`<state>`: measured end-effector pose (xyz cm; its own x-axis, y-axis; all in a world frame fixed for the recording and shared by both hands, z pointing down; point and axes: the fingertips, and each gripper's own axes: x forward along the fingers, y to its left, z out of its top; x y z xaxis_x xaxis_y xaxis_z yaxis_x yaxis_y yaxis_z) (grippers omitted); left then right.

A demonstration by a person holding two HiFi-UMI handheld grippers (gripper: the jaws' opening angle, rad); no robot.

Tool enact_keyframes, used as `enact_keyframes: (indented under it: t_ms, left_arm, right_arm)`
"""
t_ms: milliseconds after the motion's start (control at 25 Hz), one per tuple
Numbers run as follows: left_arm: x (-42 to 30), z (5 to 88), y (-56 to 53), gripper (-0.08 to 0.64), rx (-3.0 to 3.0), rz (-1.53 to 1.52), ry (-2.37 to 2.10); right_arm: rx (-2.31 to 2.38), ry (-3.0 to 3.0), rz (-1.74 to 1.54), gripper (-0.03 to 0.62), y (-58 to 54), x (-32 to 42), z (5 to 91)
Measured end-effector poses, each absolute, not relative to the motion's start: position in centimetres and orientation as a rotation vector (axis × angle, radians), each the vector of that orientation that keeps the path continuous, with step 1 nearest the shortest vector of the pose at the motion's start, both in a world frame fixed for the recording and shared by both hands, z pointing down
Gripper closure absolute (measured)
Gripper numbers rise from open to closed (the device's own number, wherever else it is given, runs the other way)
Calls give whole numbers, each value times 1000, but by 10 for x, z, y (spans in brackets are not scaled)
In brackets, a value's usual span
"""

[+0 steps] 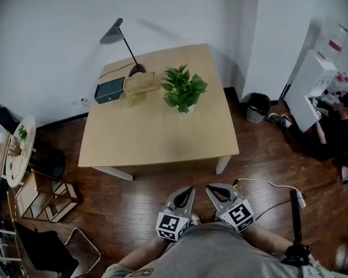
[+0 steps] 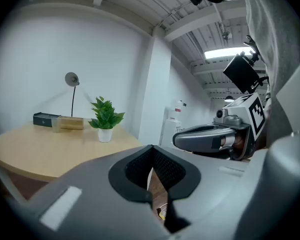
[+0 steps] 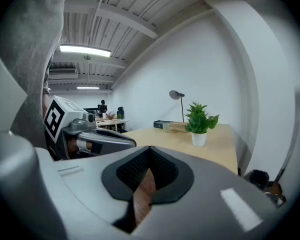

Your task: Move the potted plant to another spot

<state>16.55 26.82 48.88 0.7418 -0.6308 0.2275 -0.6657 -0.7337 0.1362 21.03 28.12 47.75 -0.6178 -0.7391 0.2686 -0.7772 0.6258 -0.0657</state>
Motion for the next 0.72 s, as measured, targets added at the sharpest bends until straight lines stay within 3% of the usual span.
enact_keyframes:
  t_ms: [720]
  left_arm:
    - [128, 517, 251, 555, 2694, 275, -912]
  right_arm:
    - [1333, -2557, 331, 586, 262, 174, 506]
